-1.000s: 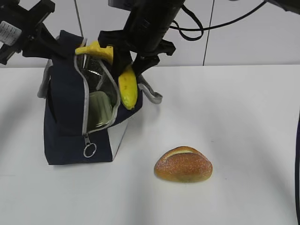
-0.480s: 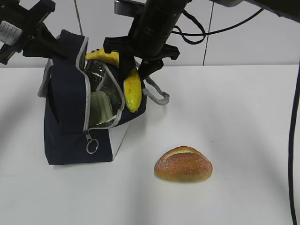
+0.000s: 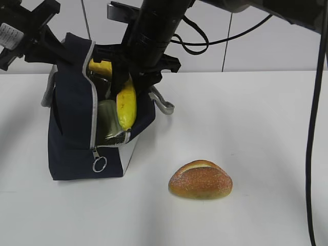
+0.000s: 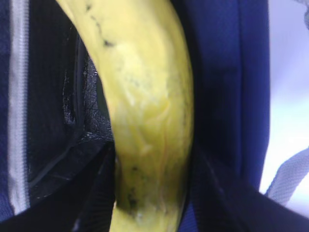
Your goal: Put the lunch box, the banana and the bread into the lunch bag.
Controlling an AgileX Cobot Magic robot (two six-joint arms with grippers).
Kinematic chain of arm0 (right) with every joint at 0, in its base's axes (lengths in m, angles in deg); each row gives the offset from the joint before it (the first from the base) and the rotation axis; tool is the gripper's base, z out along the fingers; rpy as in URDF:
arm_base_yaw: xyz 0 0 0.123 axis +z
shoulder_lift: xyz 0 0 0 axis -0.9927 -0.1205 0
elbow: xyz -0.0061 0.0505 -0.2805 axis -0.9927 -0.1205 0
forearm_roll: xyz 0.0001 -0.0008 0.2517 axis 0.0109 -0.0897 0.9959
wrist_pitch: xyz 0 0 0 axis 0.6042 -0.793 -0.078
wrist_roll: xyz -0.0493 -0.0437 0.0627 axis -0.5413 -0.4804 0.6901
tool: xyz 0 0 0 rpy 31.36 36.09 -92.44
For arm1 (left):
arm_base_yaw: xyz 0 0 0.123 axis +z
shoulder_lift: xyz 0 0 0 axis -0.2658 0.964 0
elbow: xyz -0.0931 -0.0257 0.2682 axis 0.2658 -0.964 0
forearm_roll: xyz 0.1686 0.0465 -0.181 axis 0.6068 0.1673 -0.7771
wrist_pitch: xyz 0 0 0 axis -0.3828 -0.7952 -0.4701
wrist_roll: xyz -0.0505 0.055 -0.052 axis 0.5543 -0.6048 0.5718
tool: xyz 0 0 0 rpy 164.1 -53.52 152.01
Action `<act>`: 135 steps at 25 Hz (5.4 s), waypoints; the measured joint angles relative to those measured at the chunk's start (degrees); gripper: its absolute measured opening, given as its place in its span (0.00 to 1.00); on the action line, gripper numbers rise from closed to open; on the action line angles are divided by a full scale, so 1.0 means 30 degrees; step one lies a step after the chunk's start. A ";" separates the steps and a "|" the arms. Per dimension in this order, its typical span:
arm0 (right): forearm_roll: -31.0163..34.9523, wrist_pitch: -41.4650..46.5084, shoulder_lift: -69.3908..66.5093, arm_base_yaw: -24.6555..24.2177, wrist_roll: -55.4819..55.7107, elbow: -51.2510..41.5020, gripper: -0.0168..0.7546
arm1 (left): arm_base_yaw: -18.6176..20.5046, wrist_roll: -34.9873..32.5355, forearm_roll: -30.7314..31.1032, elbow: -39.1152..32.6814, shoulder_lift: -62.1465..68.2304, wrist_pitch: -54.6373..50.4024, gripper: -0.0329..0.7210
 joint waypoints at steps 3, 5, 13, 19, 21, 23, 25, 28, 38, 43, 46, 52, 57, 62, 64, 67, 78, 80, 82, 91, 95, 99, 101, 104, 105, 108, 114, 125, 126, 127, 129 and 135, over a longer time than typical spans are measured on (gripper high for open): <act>0.0210 -0.0064 0.0000 0.0081 0.0341 0.0000 0.44 | 0.0000 -0.0018 0.0000 0.0000 0.0000 0.0000 0.04; 0.0768 -0.0514 -0.0117 0.0110 0.0389 0.0000 0.44 | 0.0000 -0.0018 0.0000 0.0000 0.0000 0.0000 0.04; 0.3051 -0.1914 -0.1494 0.0110 -0.0539 0.0000 0.53 | 0.0000 -0.0018 0.0039 0.0000 0.0000 -0.0013 0.04; 0.2798 -0.1701 -0.1496 0.0110 -0.1604 0.1032 0.76 | 0.0000 -0.0068 0.0039 0.0000 0.0000 -0.0095 0.04; 0.2079 -0.0965 -0.1496 0.0110 -0.1720 0.1989 0.77 | 0.0000 -0.0068 0.0057 0.0000 0.0000 -0.0120 0.04; 0.0811 -0.0411 -0.1496 0.0110 -0.1793 0.3305 0.77 | 0.0000 -0.0068 0.0057 0.0000 0.0000 -0.0141 0.04; -0.0624 -0.0233 -0.1496 0.0110 -0.1799 0.4558 0.77 | 0.0000 -0.0068 0.0078 0.0000 0.0000 -0.0141 0.04; -0.2285 -0.0148 -0.1245 0.0110 -0.1848 0.5361 0.78 | 0.0000 -0.0068 0.0078 0.0000 0.0000 -0.0168 0.04; -0.3274 0.0056 0.1070 0.0110 -0.2657 0.3536 0.78 | 0.0000 -0.0068 0.0092 0.0000 0.0000 -0.0235 0.04; -0.5179 0.0056 0.4269 0.0110 -0.3219 -0.1443 0.75 | 0.0000 -0.0072 0.0092 0.0000 0.0000 -0.0235 0.04; -0.6722 0.0056 0.6218 0.0110 -0.3407 -0.5050 0.75 | 0.0000 -0.0072 0.0092 0.0000 0.0000 -0.0235 0.04; -0.7218 -0.0164 0.9335 0.0110 -0.4291 -1.2179 0.75 | 0.0000 -0.0072 0.0092 0.0000 0.0000 -0.0235 0.04; -0.6420 -0.2319 1.1388 0.0110 -0.5489 -1.6779 0.74 | 0.0000 -0.0072 0.0092 0.0000 0.0000 -0.0235 0.04; -0.5484 -0.3730 1.2294 0.0110 -0.8182 -1.9682 0.74 | 0.0000 -0.0072 0.0092 0.0000 0.0000 -0.0253 0.04; -0.5329 -0.3762 1.2294 0.0110 -0.9158 -2.0047 0.74 | 0.0000 -0.0072 0.0092 0.0000 0.0000 -0.0253 0.04; -0.5575 -0.3851 1.2294 0.0110 -0.9680 -2.0112 0.74 | 0.0000 -0.0072 0.0092 0.0000 0.0000 -0.0270 0.04; -0.6079 -0.7632 1.1801 0.0110 -1.4604 -2.0112 0.83 | 0.0000 -0.0072 0.0092 0.0000 0.0000 -0.0270 0.04; -0.6079 -0.7681 1.1228 0.0110 -1.4880 -2.0112 0.85 | 0.0000 -0.0072 0.0092 0.0000 0.0000 -0.0270 0.04; -0.5901 -0.7730 1.0650 0.0110 -1.5237 -2.0112 0.86 | 0.0000 -0.0072 0.0092 0.0000 0.0000 -0.0270 0.04; -0.5179 -0.9486 0.7642 0.0110 -1.6303 -2.0112 0.86 | 0.0000 -0.0151 0.0100 0.0000 0.0000 -0.0283 0.04; -0.5337 -1.0022 0.6497 0.0110 -1.6349 -2.0076 0.86 | 0.0000 -0.0158 0.0114 0.0000 0.0000 -0.0283 0.04; -0.5364 -1.0106 0.6284 0.0110 -1.6349 -2.0001 0.73 | 0.0000 -0.0158 0.0136 0.0000 0.0000 -0.0283 0.04; -0.5364 -0.9916 0.6284 0.0110 -1.6349 -1.9810 0.64 | 0.0000 -0.0196 0.0136 0.0000 0.0000 -0.0283 0.04; -0.5364 -0.9070 0.6284 0.0110 -1.6349 -1.9271 0.54 | 0.0000 -0.0219 0.0143 0.0000 0.0000 -0.0283 0.04; -0.5364 -0.8614 0.6284 0.0110 -1.6349 -1.9029 0.52 | 0.0000 -0.0219 0.0158 0.0000 0.0000 -0.0283 0.04; -0.5364 -0.7129 0.6421 0.0110 -1.6273 -1.8073 0.49 | 0.0000 -0.0219 0.0158 0.0000 0.0000 -0.0283 0.04; -0.5364 -0.3158 0.7671 0.0110 -1.5466 -1.6518 0.48 | 0.0000 -0.0219 0.0158 0.0000 0.0000 -0.0283 0.04; -0.3469 -0.0698 0.9126 0.0110 -1.2969 -1.1041 0.48 | 0.0000 -0.0219 0.0123 0.0000 0.0000 -0.0283 0.04; -0.2709 -0.0982 0.9126 0.0110 -1.2784 -1.0545 0.48 | 0.0000 -0.0219 0.0126 0.0000 0.0000 -0.0283 0.04; -0.1872 -0.1491 0.9126 0.0110 -1.2686 -1.0070 0.48 | 0.0000 -0.0219 0.0088 0.0000 0.0000 -0.0283 0.04; -0.0284 -0.2834 0.9126 0.0110 -1.2562 -0.9622 0.48 | 0.0000 -0.0219 0.0088 0.0000 0.0000 -0.0283 0.04; 0.3155 -0.7314 0.8266 0.0110 -1.2404 -0.9495 0.48 | 0.0000 -0.0219 0.0061 0.0000 0.0000 -0.0283 0.04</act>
